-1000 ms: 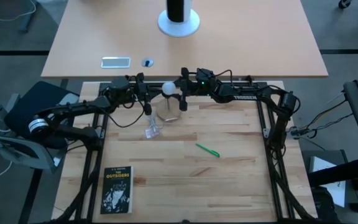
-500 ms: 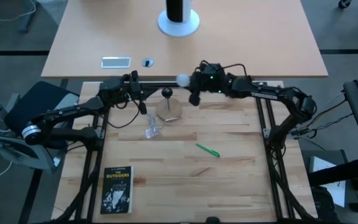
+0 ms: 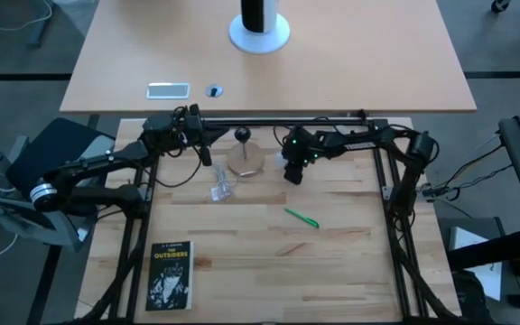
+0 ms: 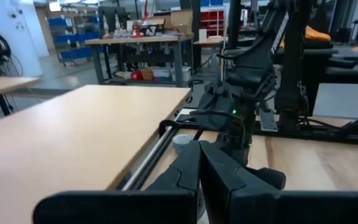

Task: Screw lightbulb
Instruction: Remove the lightbulb from the lamp

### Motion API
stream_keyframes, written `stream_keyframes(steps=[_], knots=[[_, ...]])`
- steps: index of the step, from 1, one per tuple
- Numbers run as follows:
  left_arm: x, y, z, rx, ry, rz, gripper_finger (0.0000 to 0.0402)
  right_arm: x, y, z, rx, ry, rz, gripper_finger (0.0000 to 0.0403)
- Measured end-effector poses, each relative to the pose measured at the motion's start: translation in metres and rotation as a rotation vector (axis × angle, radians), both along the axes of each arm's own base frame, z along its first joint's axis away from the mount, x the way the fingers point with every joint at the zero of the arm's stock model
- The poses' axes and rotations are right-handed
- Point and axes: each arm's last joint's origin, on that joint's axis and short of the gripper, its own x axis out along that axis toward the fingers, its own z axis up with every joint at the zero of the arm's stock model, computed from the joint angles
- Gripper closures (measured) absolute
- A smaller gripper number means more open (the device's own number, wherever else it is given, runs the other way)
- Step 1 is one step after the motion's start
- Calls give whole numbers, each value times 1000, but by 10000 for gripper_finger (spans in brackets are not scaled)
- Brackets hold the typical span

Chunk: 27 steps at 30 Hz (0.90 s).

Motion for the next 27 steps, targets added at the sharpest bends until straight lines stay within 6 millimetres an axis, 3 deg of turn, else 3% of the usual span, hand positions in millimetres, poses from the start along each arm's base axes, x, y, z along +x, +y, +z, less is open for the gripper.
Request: stream_keyframes(steps=[7,13,16,23,27], knots=[[1,-2,-2,-23,15,-11,401,4,5,-7,21,9,9,281],[-1,-4,-7,-63,71,-12,401,3,10,-10,42,34,-1,183],[-5,-13,-7,-72,86,-34,401,3,13,-9,46,37,1,158],[-33,-53,-18,-24,-42,-64,401,1,19,11,29,-9,13,164],[-54,-69,-32,-5,-128,-68,401,-2,24,37,-7,-89,28,184]])
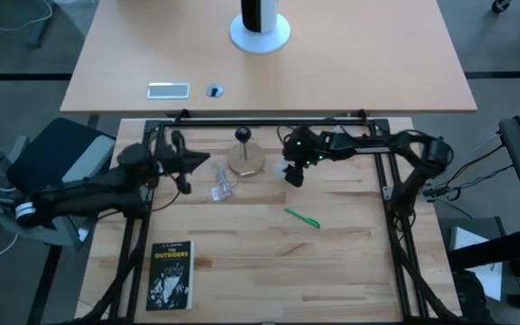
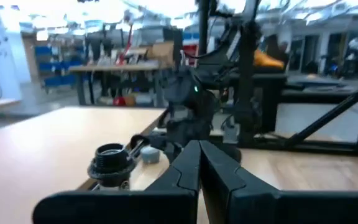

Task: Screw lightbulb
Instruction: Remove the lightbulb from the lamp, then return to Home Position

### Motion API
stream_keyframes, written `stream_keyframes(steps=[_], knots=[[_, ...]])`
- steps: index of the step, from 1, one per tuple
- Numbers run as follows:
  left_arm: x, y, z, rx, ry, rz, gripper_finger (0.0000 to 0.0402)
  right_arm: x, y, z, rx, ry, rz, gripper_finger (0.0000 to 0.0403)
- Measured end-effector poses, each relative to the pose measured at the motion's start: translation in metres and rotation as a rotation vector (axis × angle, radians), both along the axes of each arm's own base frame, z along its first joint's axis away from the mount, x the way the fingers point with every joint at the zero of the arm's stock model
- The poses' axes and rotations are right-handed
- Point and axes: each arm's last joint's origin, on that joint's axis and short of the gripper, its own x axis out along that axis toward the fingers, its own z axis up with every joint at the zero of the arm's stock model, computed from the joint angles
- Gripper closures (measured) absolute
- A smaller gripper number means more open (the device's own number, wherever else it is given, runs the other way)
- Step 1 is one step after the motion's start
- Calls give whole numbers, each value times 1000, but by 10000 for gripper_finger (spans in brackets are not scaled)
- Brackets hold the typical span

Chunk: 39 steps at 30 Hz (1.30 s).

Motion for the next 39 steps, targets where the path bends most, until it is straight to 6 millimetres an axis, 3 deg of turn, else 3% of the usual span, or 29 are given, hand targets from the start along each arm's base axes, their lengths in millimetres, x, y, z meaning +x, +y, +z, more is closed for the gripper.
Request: stream_keyframes(steps=[8,12,16,25,33,39], knots=[[-31,-14,-28,15,-92,5,401,-22,38,68,-143,-249,148,209],[-41,-18,-39,4,-142,29,401,-46,61,87,-219,-400,220,215],[-48,-18,-38,61,-159,129,401,-73,75,94,-279,-540,259,222],[-61,-9,-38,139,57,614,401,-124,90,70,-337,-725,296,238],[-64,-4,-39,230,115,708,401,-164,102,50,-290,-895,350,249],[-63,1,-43,222,114,611,401,-191,108,39,-270,-1017,334,258]])
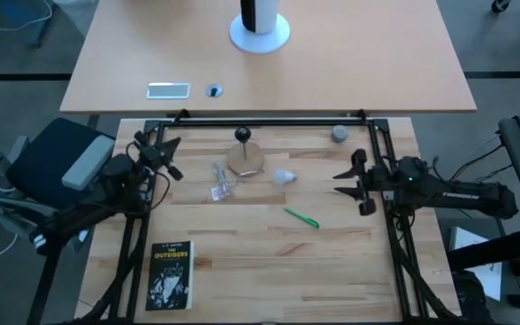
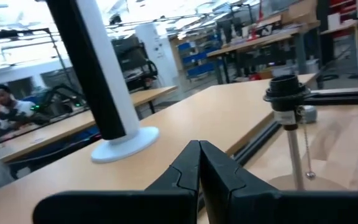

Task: Screw lightbulb
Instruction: Return to Home Position

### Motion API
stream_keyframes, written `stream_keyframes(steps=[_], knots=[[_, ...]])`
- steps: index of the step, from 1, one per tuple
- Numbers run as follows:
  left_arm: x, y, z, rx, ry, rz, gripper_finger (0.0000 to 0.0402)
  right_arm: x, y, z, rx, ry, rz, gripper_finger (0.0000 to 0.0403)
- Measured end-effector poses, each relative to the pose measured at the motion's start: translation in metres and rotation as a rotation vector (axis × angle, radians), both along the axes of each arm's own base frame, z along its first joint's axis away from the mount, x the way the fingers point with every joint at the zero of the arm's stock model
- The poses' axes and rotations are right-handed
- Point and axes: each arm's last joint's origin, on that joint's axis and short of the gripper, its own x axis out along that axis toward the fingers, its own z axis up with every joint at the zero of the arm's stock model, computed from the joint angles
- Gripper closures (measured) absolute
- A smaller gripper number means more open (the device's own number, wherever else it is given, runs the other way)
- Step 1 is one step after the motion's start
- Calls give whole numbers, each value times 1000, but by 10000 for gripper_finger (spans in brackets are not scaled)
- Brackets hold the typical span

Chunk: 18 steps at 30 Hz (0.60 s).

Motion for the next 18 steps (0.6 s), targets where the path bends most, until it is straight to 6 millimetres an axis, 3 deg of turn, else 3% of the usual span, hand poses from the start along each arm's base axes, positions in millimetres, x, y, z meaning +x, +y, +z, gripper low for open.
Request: stream_keyframes(steps=[5,12,18], knots=[[-2,4,-1,4,5,-51,401,-13,2,-16,20,-50,11,263],[-9,15,-13,-32,8,59,401,-18,3,-43,39,-42,5,276],[-19,28,-35,-87,10,320,402,-20,4,-46,22,-11,8,289]])
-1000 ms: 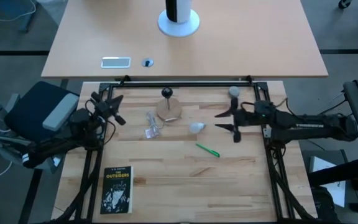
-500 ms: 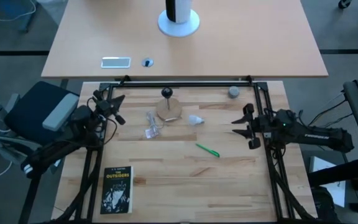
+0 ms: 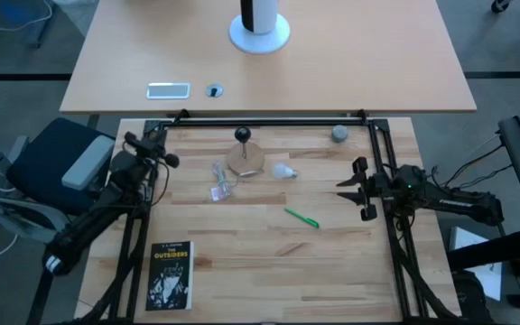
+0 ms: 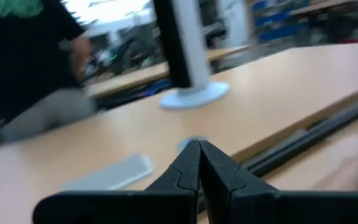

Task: Screw lightbulb
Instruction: Return to Home Position

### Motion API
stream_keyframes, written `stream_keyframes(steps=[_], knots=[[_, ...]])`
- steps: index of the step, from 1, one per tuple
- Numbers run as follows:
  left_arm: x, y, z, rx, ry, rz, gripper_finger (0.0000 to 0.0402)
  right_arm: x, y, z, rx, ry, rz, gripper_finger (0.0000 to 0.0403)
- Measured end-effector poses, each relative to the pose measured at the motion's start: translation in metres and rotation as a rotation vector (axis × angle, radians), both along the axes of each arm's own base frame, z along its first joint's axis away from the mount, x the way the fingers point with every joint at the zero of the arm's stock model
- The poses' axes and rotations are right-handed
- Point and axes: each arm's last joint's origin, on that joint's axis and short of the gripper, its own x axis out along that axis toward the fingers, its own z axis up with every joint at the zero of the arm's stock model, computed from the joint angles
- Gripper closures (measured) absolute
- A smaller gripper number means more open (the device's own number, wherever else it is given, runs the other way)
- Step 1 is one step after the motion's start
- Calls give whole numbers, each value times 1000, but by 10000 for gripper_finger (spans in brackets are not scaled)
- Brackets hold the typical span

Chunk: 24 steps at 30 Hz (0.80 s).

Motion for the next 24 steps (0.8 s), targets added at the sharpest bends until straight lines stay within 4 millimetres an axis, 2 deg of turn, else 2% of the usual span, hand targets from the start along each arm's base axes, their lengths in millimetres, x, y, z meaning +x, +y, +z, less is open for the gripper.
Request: stream_keyframes(steps=[9,24], knots=[[-6,9,-5,-78,-18,165,401,0,0,-1,2,15,0,306],[-5,11,-5,-98,-7,168,401,0,0,-1,33,17,3,328]])
